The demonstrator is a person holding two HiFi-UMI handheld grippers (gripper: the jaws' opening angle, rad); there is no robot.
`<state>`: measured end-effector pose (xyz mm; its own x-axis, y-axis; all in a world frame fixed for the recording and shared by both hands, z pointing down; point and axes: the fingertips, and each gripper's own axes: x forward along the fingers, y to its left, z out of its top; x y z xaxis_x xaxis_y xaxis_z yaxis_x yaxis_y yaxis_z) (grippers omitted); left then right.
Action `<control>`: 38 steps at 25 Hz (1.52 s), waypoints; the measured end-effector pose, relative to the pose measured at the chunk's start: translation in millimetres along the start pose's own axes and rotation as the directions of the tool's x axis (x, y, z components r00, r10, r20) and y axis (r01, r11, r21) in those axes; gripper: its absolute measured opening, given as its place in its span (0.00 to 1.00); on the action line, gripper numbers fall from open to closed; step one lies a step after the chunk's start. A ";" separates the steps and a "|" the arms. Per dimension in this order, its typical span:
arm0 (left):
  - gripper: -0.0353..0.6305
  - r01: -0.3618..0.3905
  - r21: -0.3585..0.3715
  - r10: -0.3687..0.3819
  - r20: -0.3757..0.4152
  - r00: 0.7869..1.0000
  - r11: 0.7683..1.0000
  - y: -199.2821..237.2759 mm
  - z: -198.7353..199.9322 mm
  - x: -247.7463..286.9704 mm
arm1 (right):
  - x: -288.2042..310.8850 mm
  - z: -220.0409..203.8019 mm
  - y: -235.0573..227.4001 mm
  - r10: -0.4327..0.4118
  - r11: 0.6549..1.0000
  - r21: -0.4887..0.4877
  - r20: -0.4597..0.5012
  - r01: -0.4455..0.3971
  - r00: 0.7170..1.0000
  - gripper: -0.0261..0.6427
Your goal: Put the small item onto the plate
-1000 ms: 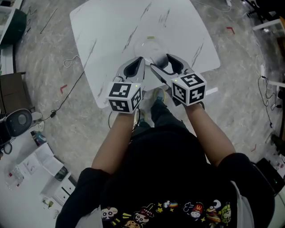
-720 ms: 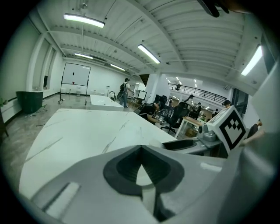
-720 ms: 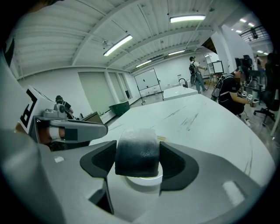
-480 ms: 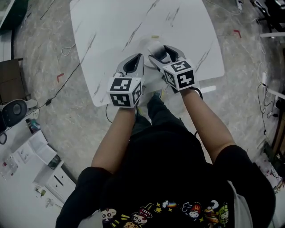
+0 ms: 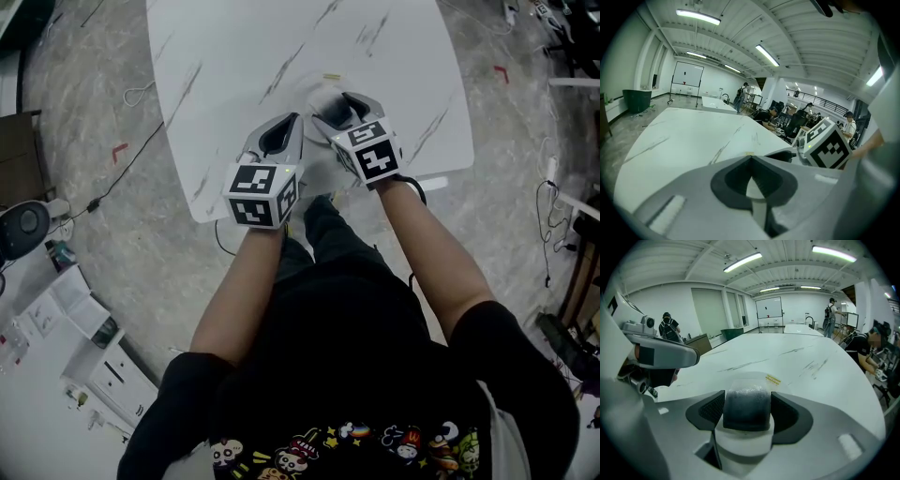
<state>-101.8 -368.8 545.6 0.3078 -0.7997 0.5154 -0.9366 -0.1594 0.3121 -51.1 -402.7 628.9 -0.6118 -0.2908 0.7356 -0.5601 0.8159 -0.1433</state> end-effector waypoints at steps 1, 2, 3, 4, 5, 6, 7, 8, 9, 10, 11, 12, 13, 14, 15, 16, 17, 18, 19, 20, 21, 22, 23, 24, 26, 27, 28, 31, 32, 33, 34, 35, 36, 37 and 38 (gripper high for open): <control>0.05 -0.002 -0.002 0.002 -0.001 1.000 1.000 1.5 -0.7 -0.2 | 0.8 -0.6 1.9 0.003 1.000 -0.008 -0.012 -0.003 1.000 0.54; 0.05 -0.004 -0.004 0.004 -0.002 1.000 1.000 2.9 -1.3 -0.7 | 1.3 -1.6 3.5 0.005 1.000 -0.016 -0.024 -0.005 1.000 0.54; 0.05 -0.006 -0.006 0.006 -0.001 1.000 1.000 4.4 -1.4 -1.1 | 2.0 -2.5 4.3 0.004 1.000 -0.024 -0.033 -0.005 0.999 0.54; 0.05 -0.008 -0.007 0.008 0.001 1.000 1.000 6.0 -1.3 -1.4 | 3.2 -3.2 4.3 0.003 0.999 -0.033 -0.040 -0.004 0.999 0.54; 0.05 -0.009 -0.008 0.009 0.004 1.000 1.000 7.8 -0.9 -1.7 | 4.6 -3.5 4.2 0.001 0.999 -0.039 -0.045 -0.003 0.999 0.54; 0.05 -0.011 -0.010 0.011 0.007 1.000 1.000 9.4 -0.8 -2.2 | 5.9 -3.8 4.1 -0.001 0.999 -0.044 -0.049 -0.001 0.999 0.54; 0.05 -0.012 -0.013 0.012 0.010 1.000 1.000 10.7 -1.2 -3.0 | 7.0 -4.2 4.4 -0.003 0.999 -0.049 -0.053 0.000 0.999 0.54; 0.05 -0.013 -0.016 0.013 0.012 1.000 1.000 11.4 -1.8 -4.1 | 7.8 -4.8 5.0 -0.005 0.999 -0.055 -0.058 0.002 0.998 0.54; 0.05 -0.014 -0.018 0.014 0.014 1.000 1.000 11.9 -2.4 -5.3 | 8.5 -5.3 5.5 -0.006 0.998 -0.059 -0.061 0.003 0.998 0.54; 0.05 -0.015 -0.020 0.015 0.015 1.000 1.000 12.3 -2.9 -6.4 | 9.3 -5.5 5.7 -0.008 0.998 -0.063 -0.064 0.003 0.998 0.54; 0.05 -0.016 -0.022 0.016 0.016 1.000 1.000 12.8 -3.5 -7.5 | 10.1 -5.4 5.7 -0.009 0.998 -0.066 -0.067 0.004 0.998 0.54; 0.05 -0.017 -0.023 0.017 0.017 1.000 1.000 13.3 -4.1 -8.6 | 10.6 -5.3 5.6 -0.010 0.998 -0.069 -0.069 0.005 0.998 0.54; 0.05 -0.018 -0.025 0.018 0.018 1.000 1.000 13.7 -4.8 -9.6 | 11.0 -5.3 5.4 -0.011 0.997 -0.072 -0.070 0.006 0.997 0.54; 0.05 -0.019 -0.027 0.020 0.018 1.000 0.999 14.3 -5.5 -10.7 | 11.5 -5.4 5.2 -0.012 0.997 -0.076 -0.072 0.007 0.997 0.54; 0.05 -0.021 -0.029 0.022 0.019 1.000 0.999 15.2 -6.1 -11.8 | 12.0 -5.4 5.2 -0.014 0.997 -0.080 -0.074 0.008 0.997 0.54; 0.05 -0.023 -0.030 0.024 0.020 1.000 0.999 16.1 -6.6 -13.0 | 12.7 -5.3 5.1 -0.016 0.996 -0.083 -0.075 0.010 0.997 0.54; 0.05 -0.026 -0.031 0.027 0.020 0.999 0.999 17.1 -6.9 -14.0 | 13.3 -5.2 4.6 -0.020 0.996 -0.087 -0.075 0.013 0.997 0.54; 0.05 -0.028 -0.032 0.029 0.021 0.999 0.999 17.9 -7.0 -14.9 | 13.8 -5.0 3.8 -0.025 0.996 -0.089 -0.074 0.018 0.997 0.54; 0.05 -0.030 -0.032 0.031 0.021 0.999 0.999 18.5 -6.9 -15.7 | 14.3 -4.8 2.9 -0.030 0.996 -0.089 -0.072 0.024 0.997 0.54; 0.05 -0.032 -0.031 0.033 0.022 0.999 0.999 18.9 -6.7 -16.6 | 14.5 -4.9 2.2 -0.034 0.996 -0.086 -0.069 0.028 0.997 0.54; 0.05 -0.033 -0.031 0.034 0.022 0.999 0.999 19.2 -6.5 -17.8 | 14.4 -5.1 2.0 -0.035 0.996 -0.081 -0.067 0.030 0.997 0.54; 0.05 -0.034 -0.029 0.034 0.023 0.999 0.999 19.4 -6.3 -19.2 | 14.1 -5.3 2.1 -0.036 0.997 -0.076 -0.065 0.031 0.997 0.55; 0.05 -0.034 -0.027 0.034 0.024 0.999 0.999 19.8 -6.1 -20.4 | 13.6 -5.3 2.3 -0.036 0.997 -0.070 -0.063 0.032 0.997 0.55; 0.05 -0.034 -0.025 0.034 0.025 0.999 0.999 20.3 -5.7 -21.5 | 12.6 -4.6 2.1 -0.036 0.997 -0.063 -0.058 0.033 0.998 0.55; 0.05 -0.031 -0.020 0.031 0.027 0.999 0.999 20.8 -4.6 -22.9 | 8.6 -1.3 1.3 -0.037 0.998 -0.043 -0.039 0.036 0.999 0.56; 0.05 -0.028 -0.018 0.028 0.027 0.999 0.999 20.5 -4.1 -23.3 | 5.3 1.1 0.9 -0.039 0.999 -0.032 -0.027 0.038 0.999 0.56; 0.05 -0.024 -0.015 0.025 0.028 0.999 1.000 19.8 -3.5 -23.8 | 1.4 3.9 0.7 -0.041 0.999 -0.021 -0.011 0.041 0.999 0.56; 0.05 -0.009 -0.001 0.009 0.030 0.999 1.000 15.6 -1.6 -27.0 | -14.2 13.4 1.6 -0.056 0.998 0.011 0.050 0.056 0.997 0.49; 0.05 -0.002 0.005 0.002 0.030 1.000 1.000 13.2 -1.5 -28.8 | -21.3 15.8 2.3 -0.068 0.997 0.023 0.070 0.067 0.995 0.46; 0.05 0.005 0.011 -0.006 0.030 1.000 1.000 10.6 -1.3 -30.4 | -29.3 17.9 2.5 -0.085 0.996 0.036 0.091 0.082 0.992 0.41; 0.05 0.013 0.018 -0.014 0.031 0.999 1.000 7.8 -0.6 -31.6 | -37.7 20.0 1.9 -0.104 0.994 0.050 0.114 0.099 0.988 0.37; 0.05 0.022 0.027 -0.023 0.034 0.999 0.999 5.0 1.0 -32.6 | -46.3 22.3 1.1 -0.123 0.991 0.066 0.139 0.115 0.983 0.31; 0.05 0.030 0.037 -0.032 0.036 0.999 0.999 2.2 3.2 -33.8 | -55.1 24.8 0.9 -0.140 0.988 0.082 0.166 0.128 0.976 0.26; 0.05 0.039 0.048 -0.041 0.039 0.998 0.998 -0.7 5.7 -35.7 | -64.3 27.2 2.1 -0.152 0.986 0.097 0.192 0.135 0.970 0.22; 0.05 0.047 0.060 -0.050 0.042 0.998 0.997 -4.0 8.0 -38.3 | -73.9 29.5 4.6 -0.160 0.984 0.109 0.217 0.139 0.963 0.15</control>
<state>-111.2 -342.2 518.2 0.3466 -0.8146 0.4650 -0.9294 -0.2313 0.2876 -24.9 -392.2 554.4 -0.6208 -0.5191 0.5874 -0.6973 0.7081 -0.1113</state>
